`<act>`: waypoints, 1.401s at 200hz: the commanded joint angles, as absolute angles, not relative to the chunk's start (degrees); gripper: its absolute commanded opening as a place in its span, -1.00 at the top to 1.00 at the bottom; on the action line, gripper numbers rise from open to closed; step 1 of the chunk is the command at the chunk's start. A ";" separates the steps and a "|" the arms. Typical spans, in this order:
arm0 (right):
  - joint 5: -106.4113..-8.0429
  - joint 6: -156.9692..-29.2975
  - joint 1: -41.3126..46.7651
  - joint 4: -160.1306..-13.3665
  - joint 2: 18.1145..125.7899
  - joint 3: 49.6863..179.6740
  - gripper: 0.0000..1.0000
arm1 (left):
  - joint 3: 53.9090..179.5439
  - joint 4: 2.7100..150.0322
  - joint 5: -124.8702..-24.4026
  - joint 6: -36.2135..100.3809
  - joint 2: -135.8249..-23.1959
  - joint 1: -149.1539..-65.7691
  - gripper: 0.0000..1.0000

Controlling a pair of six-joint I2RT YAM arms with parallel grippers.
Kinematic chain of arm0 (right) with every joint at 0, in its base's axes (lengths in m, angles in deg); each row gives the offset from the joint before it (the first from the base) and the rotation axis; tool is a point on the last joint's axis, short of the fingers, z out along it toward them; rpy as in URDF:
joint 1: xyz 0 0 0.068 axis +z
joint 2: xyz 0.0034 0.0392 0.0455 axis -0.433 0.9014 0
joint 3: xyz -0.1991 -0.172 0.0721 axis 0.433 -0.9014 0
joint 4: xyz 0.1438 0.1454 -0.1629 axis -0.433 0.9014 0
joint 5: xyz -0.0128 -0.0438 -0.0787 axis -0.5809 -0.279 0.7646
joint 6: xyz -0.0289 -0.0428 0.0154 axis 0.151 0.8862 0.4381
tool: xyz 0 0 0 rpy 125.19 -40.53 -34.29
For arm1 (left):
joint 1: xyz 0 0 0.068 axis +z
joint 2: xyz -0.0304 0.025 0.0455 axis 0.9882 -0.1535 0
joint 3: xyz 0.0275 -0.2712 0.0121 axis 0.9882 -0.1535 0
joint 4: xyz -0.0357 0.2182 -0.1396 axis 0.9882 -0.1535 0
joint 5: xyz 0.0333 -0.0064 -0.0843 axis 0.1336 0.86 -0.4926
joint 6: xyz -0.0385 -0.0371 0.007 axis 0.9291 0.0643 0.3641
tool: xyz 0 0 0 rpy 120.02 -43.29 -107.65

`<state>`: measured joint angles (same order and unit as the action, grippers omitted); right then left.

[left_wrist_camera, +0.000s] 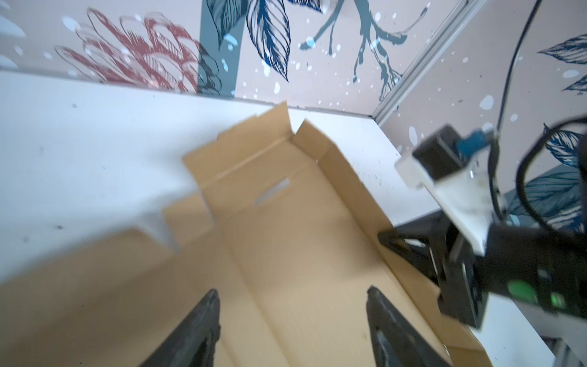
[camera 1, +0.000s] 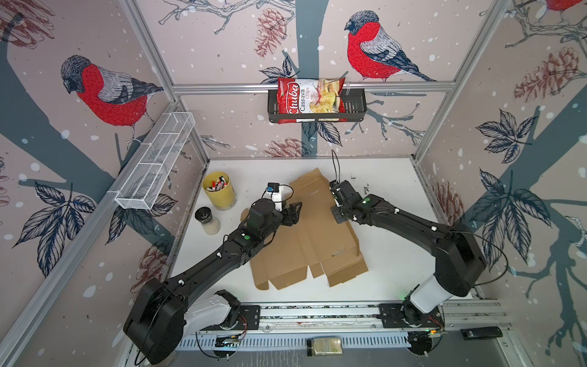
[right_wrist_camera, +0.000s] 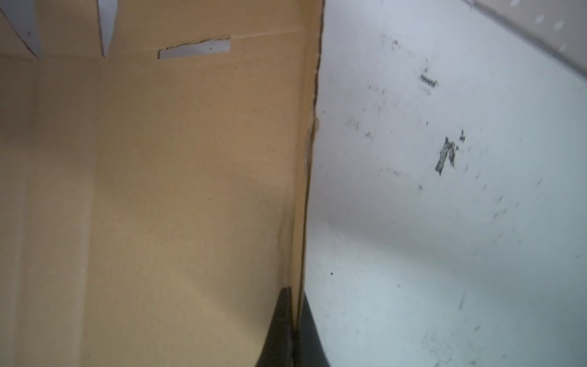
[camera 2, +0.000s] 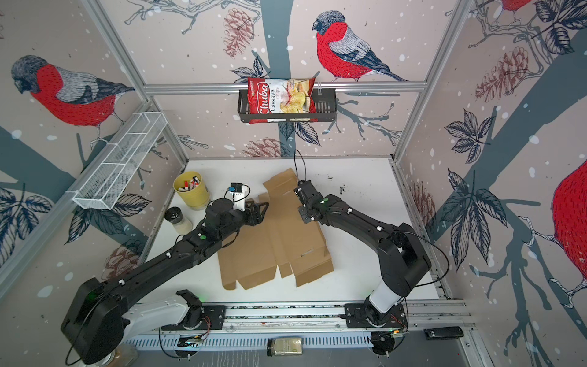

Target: Fold the paper box

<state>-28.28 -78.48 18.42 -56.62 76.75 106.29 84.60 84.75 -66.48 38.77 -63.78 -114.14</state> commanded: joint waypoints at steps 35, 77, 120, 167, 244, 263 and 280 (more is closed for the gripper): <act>-21.14 -64.25 20.56 -59.55 73.86 105.08 0.95 | 88.11 84.08 -71.88 25.92 -65.86 -109.51 -0.43; -21.48 -58.37 20.65 -62.85 71.97 104.73 0.95 | 92.55 82.52 -80.83 18.95 -70.64 -105.02 -0.45; -21.59 -55.60 19.81 -65.11 70.30 103.96 0.97 | 97.79 81.78 -87.81 14.26 -76.32 -101.83 -0.44; -22.04 -54.21 18.17 -67.48 70.38 104.00 0.98 | 104.55 77.38 -90.98 7.54 -82.16 -101.27 -0.43; -23.73 -53.55 17.36 -70.61 69.23 102.97 0.98 | 107.11 74.93 -96.80 3.15 -86.11 -95.08 -0.42; -24.74 -53.55 17.29 -71.04 68.59 102.12 0.97 | 108.06 74.80 -99.22 1.66 -86.89 -94.15 -0.42; -25.09 -53.13 17.32 -71.35 67.94 101.56 0.98 | 109.34 74.25 -100.69 -0.24 -88.09 -93.57 -0.42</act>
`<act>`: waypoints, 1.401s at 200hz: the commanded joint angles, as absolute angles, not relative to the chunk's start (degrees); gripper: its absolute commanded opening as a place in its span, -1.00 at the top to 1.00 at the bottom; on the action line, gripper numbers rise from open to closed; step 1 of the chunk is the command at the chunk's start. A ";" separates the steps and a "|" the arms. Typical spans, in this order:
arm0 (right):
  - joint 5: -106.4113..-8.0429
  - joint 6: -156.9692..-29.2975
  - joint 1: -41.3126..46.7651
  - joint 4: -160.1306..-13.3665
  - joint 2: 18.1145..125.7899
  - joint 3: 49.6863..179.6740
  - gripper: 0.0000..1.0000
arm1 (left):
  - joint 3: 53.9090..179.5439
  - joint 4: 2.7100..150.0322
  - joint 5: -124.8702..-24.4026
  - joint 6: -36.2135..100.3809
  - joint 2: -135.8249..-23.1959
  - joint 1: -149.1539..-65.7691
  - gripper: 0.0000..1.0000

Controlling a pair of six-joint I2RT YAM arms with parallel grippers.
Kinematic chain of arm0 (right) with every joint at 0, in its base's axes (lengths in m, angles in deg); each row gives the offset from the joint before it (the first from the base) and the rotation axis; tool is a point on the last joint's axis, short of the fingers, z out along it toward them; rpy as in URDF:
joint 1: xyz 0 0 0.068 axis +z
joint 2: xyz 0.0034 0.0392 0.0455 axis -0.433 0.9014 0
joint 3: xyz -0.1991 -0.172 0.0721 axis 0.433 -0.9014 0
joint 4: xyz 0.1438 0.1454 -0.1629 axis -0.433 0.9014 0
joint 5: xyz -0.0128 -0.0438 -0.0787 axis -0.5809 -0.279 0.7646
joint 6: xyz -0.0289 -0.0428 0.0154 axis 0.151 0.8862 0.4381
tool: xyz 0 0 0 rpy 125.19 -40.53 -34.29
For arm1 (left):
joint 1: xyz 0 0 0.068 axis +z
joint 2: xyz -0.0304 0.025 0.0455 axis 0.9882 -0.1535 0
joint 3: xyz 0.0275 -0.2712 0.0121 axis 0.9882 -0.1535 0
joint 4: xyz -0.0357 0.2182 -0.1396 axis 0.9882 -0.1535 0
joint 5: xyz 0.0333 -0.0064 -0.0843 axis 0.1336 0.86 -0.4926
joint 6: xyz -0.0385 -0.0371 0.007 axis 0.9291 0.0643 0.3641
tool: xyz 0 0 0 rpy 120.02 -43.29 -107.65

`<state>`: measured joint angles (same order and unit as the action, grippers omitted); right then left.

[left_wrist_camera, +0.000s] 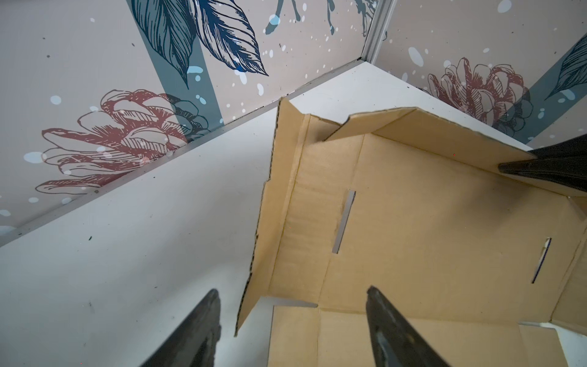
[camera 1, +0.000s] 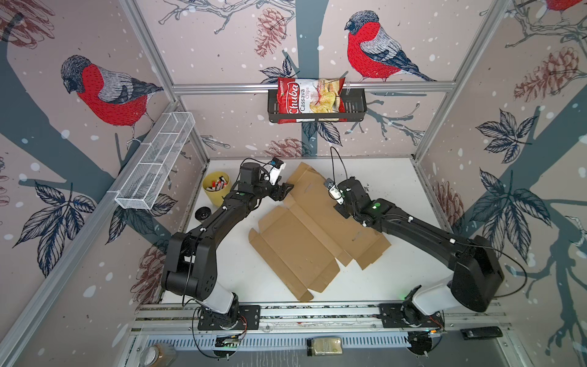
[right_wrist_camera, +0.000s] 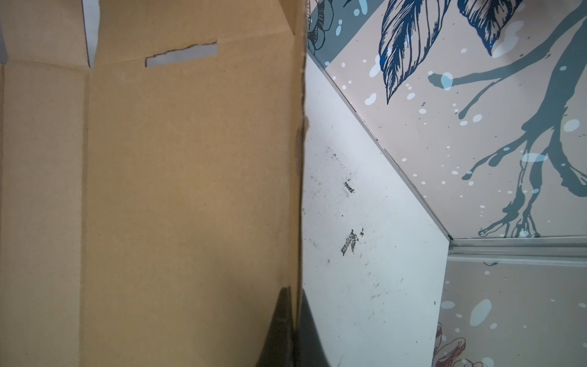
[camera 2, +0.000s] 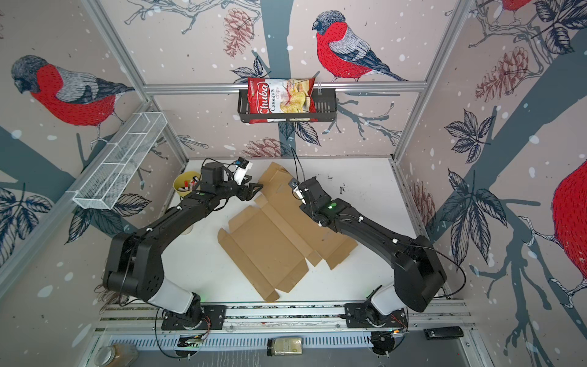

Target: Fold the paper box

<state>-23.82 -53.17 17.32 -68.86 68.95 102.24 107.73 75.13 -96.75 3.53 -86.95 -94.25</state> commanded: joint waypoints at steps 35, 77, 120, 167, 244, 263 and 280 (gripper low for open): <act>-25.44 -52.20 17.32 -72.31 66.05 99.87 0.98 | 112.81 72.11 -102.37 -1.18 -90.69 -93.38 -0.39; -24.00 -52.17 17.23 -74.04 65.49 97.76 0.98 | 108.71 75.31 -100.19 6.33 -88.71 -92.70 -0.36; -19.38 -51.64 18.06 -76.04 65.94 96.93 0.99 | 107.27 82.00 -100.51 17.52 -84.19 -94.26 -0.26; -10.19 -49.79 21.64 -78.88 68.47 96.06 0.99 | 109.21 84.14 -91.06 31.53 -81.22 -101.58 -0.30; -6.27 -50.02 25.11 -83.49 69.21 92.73 1.00 | 120.83 82.80 -91.83 43.04 -94.52 -105.41 -0.36; -5.61 -50.11 25.80 -84.52 69.27 91.89 1.00 | 124.34 80.44 -93.27 44.75 -98.03 -105.73 -0.33; -5.34 -50.65 25.84 -84.93 69.48 91.37 1.00 | 125.50 78.46 -92.28 44.07 -99.31 -106.64 -0.33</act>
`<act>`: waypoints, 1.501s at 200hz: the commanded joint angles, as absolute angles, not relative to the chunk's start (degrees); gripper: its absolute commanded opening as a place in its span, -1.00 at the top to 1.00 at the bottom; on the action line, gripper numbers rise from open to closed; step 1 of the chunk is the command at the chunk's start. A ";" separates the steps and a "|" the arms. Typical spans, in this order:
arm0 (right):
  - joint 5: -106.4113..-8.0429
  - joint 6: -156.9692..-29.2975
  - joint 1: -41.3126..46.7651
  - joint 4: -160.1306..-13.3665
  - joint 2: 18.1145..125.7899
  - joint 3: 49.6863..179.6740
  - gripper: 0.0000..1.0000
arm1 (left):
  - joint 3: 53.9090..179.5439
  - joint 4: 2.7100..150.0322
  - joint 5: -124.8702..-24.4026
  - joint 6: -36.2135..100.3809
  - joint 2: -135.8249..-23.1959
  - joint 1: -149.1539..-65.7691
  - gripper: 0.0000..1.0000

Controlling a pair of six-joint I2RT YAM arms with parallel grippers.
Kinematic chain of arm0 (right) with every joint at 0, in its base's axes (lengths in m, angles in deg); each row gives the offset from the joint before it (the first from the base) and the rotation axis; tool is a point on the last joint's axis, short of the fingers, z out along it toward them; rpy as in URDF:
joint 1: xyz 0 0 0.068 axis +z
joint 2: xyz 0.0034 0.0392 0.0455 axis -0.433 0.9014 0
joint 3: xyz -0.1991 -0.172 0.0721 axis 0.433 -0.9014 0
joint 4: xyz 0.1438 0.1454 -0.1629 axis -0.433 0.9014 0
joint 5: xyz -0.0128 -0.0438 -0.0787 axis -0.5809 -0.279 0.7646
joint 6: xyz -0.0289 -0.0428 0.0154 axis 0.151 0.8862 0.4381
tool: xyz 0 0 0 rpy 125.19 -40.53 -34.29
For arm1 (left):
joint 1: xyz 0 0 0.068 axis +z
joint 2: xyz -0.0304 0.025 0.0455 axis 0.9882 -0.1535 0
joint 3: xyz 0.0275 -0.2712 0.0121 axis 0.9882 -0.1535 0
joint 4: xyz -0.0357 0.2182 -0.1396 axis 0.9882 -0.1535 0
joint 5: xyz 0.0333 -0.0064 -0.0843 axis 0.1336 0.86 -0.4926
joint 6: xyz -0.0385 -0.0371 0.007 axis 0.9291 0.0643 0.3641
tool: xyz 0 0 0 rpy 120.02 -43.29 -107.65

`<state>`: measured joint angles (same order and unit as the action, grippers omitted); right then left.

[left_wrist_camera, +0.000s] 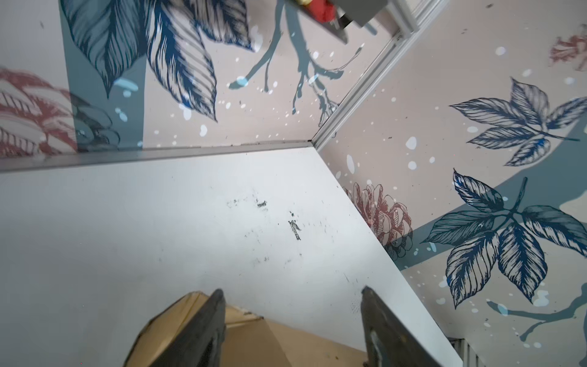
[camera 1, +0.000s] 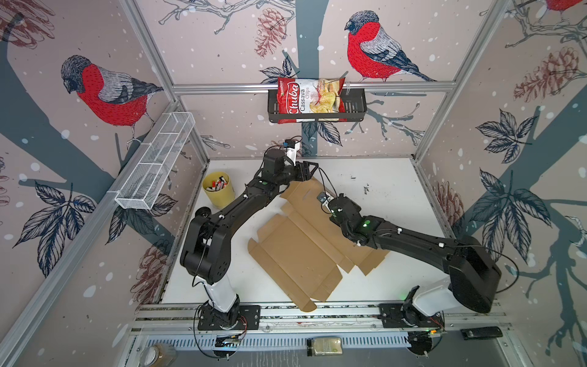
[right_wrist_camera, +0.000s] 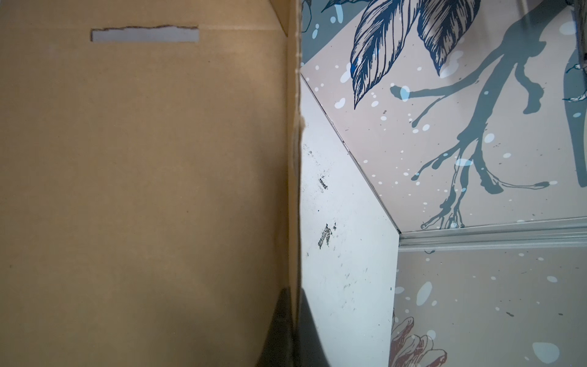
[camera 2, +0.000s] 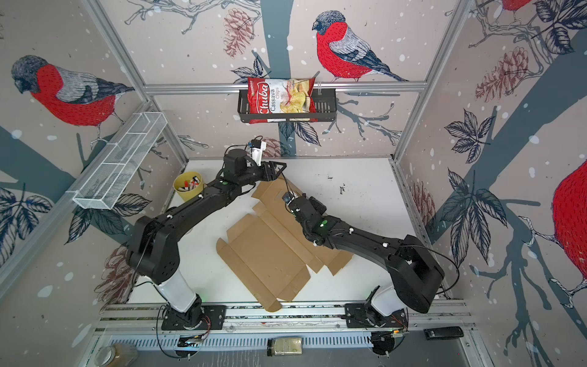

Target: Fold the paper box

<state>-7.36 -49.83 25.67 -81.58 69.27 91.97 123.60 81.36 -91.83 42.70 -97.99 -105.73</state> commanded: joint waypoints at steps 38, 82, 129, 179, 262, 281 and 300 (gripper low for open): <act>-5.77 -51.45 25.89 -84.76 69.49 91.11 1.00 | 126.29 77.01 -92.65 43.27 -101.59 -107.79 -0.33; -6.63 -52.12 25.91 -85.26 70.06 91.35 1.00 | 123.67 76.57 -93.73 44.21 -100.48 -108.82 -0.28; -7.18 -52.68 25.86 -85.90 70.98 91.41 1.00 | 116.71 81.96 -93.70 47.28 -96.23 -109.38 -0.28; -7.64 -54.13 25.89 -85.89 71.46 91.83 1.00 | 114.23 85.42 -94.36 50.19 -97.36 -111.38 -0.22; -3.45 -48.69 25.70 -87.55 70.63 90.24 1.00 | 111.76 81.95 -96.12 46.63 -92.23 -104.77 -0.25; -2.03 -46.39 25.82 -88.60 70.72 89.48 1.00 | 108.77 80.96 -98.18 45.55 -88.11 -101.39 -0.26; -1.00 -44.81 26.11 -89.49 70.64 88.95 1.00 | 103.10 81.72 -99.72 45.39 -83.06 -97.10 -0.29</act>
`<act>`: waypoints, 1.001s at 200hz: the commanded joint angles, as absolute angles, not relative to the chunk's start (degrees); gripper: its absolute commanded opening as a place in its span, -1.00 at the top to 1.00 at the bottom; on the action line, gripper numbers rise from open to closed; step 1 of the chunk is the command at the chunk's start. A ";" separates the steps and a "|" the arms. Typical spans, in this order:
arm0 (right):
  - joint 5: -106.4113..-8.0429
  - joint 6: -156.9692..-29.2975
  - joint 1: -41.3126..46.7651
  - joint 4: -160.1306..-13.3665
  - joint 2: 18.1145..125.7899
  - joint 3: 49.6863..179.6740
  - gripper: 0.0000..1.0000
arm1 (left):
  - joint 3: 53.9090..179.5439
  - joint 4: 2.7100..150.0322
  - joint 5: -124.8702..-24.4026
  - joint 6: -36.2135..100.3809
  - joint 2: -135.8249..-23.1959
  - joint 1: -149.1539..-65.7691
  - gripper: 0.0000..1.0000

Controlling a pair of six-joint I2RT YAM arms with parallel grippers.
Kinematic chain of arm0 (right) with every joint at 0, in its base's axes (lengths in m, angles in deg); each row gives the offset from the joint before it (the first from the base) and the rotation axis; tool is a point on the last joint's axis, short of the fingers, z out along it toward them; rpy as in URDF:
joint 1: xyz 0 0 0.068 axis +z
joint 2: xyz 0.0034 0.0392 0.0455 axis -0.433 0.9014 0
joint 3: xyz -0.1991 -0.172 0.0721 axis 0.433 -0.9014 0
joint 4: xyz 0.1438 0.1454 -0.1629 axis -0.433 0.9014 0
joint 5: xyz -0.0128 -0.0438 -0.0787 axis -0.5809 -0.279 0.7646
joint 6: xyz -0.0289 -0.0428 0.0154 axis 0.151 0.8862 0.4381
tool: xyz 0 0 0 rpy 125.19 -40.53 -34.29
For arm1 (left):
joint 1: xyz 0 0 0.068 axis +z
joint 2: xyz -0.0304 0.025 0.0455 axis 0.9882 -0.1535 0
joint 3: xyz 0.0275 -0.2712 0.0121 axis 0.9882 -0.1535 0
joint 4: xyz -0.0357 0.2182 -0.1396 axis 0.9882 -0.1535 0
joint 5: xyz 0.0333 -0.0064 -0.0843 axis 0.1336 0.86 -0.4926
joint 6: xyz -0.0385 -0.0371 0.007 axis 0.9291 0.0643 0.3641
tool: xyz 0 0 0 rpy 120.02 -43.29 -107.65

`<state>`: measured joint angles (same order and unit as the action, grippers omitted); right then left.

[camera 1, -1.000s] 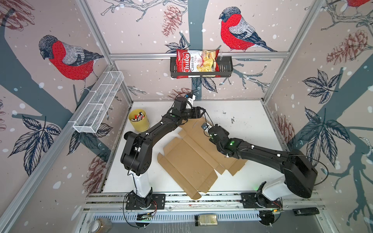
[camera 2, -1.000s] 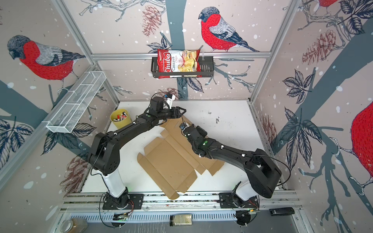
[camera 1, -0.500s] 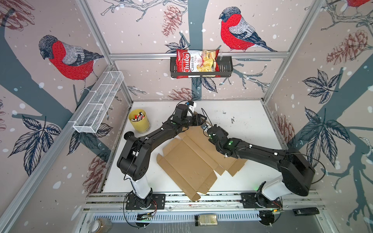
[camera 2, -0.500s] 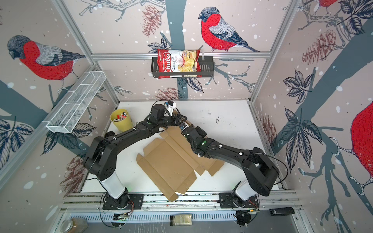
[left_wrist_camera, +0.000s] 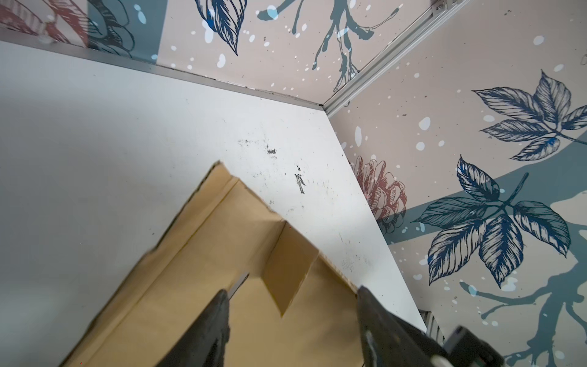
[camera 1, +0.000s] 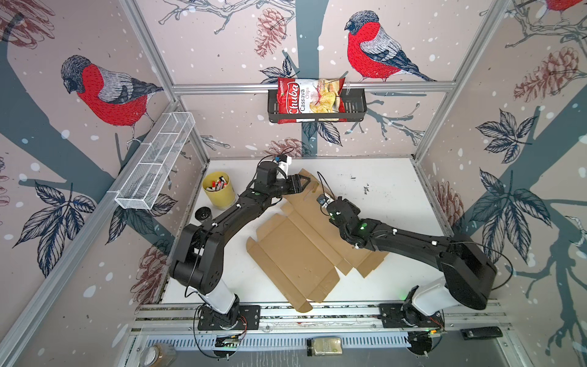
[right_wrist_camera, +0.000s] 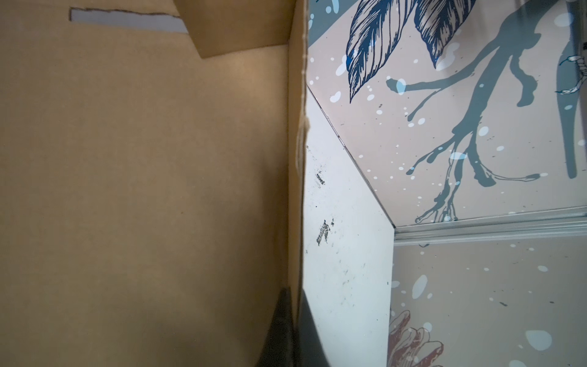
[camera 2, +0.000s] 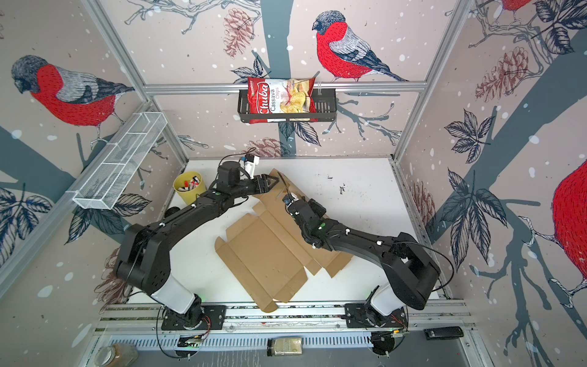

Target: Fold the paper box

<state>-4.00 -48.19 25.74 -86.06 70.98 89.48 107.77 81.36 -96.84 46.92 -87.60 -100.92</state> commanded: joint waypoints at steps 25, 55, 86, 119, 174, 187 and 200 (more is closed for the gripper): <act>-1.48 -44.57 26.12 -89.85 70.02 88.87 1.00 | 92.74 84.44 -100.20 46.82 -79.01 -91.50 -0.32; -2.33 -44.83 25.93 -90.16 70.02 88.78 1.00 | 87.19 89.81 -100.85 48.38 -78.72 -91.72 -0.46; -3.14 -45.90 25.75 -90.18 70.20 88.94 1.00 | 87.82 89.39 -97.44 43.92 -81.50 -94.34 -0.53; -3.23 -46.25 25.76 -90.15 70.02 88.94 1.00 | 91.71 83.28 -93.32 37.18 -87.34 -98.15 -0.47; -3.86 -46.89 25.71 -89.72 70.10 89.17 1.00 | 92.84 84.30 -92.62 35.52 -91.23 -98.50 -0.41; -3.89 -46.78 25.71 -89.75 70.17 89.33 1.00 | 92.72 85.40 -93.21 36.12 -91.88 -99.12 -0.37; -3.84 -46.61 25.58 -89.77 70.26 89.29 1.00 | 93.12 85.23 -93.69 36.52 -92.19 -99.60 -0.31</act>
